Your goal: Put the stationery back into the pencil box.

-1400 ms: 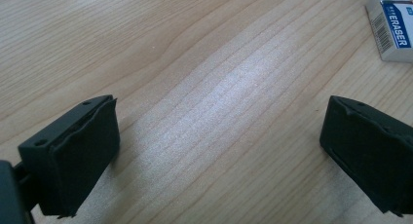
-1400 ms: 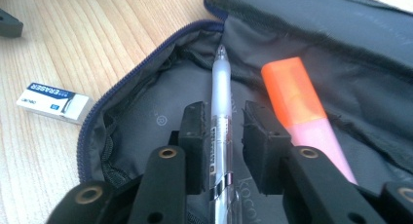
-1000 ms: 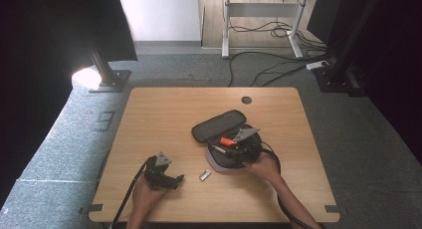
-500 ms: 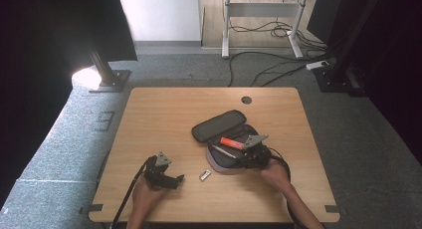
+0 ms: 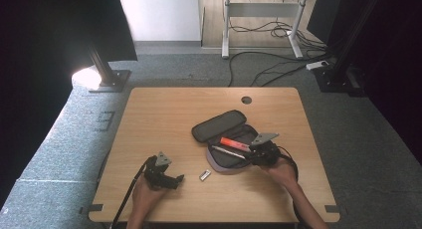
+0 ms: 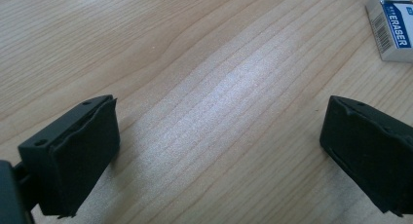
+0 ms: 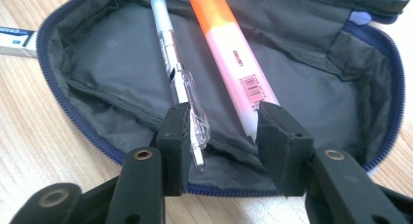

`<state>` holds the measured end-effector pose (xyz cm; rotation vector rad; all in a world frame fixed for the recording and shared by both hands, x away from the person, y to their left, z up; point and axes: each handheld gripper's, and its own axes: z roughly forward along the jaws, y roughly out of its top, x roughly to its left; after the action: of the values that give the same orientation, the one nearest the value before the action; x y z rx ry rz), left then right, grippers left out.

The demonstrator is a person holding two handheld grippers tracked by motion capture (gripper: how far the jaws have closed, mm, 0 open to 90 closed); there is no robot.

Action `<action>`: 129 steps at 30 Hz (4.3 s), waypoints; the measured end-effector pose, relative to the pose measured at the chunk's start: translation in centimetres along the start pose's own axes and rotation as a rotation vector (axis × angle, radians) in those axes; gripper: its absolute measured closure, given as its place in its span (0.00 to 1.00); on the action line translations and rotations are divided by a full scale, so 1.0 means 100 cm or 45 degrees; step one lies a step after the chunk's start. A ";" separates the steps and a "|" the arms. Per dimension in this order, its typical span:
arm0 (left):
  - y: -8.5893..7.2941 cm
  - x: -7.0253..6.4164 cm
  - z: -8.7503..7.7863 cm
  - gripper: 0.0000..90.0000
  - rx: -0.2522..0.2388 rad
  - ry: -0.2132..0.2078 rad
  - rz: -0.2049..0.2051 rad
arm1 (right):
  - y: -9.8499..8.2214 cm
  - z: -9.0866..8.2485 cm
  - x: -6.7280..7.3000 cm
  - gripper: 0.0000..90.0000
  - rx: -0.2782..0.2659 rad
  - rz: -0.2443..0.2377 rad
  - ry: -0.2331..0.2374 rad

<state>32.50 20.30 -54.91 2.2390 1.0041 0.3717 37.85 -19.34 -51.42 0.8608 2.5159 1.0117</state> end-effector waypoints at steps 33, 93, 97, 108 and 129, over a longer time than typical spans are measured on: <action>0.002 -0.006 -0.001 0.05 0.004 -0.011 0.015 | -0.052 -0.030 0.008 0.15 0.032 0.162 -0.044; 0.049 -0.073 0.023 0.52 -0.038 -0.241 0.195 | -0.082 -0.021 0.011 0.00 -0.019 0.199 -0.100; 0.049 -0.073 0.025 0.59 -0.039 -0.242 0.187 | -0.082 -0.021 0.011 0.00 -0.019 0.199 -0.100; 0.047 -0.075 0.030 0.74 -0.015 -0.210 0.205 | -0.082 -0.021 0.011 0.00 -0.019 0.199 -0.100; 0.049 -0.071 0.015 0.81 -0.044 -0.242 0.205 | -0.082 -0.021 0.011 0.00 -0.018 0.196 -0.100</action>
<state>31.23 11.88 -52.82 2.2812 0.7170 0.2374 32.57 -24.53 -55.75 1.0825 2.4042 1.0197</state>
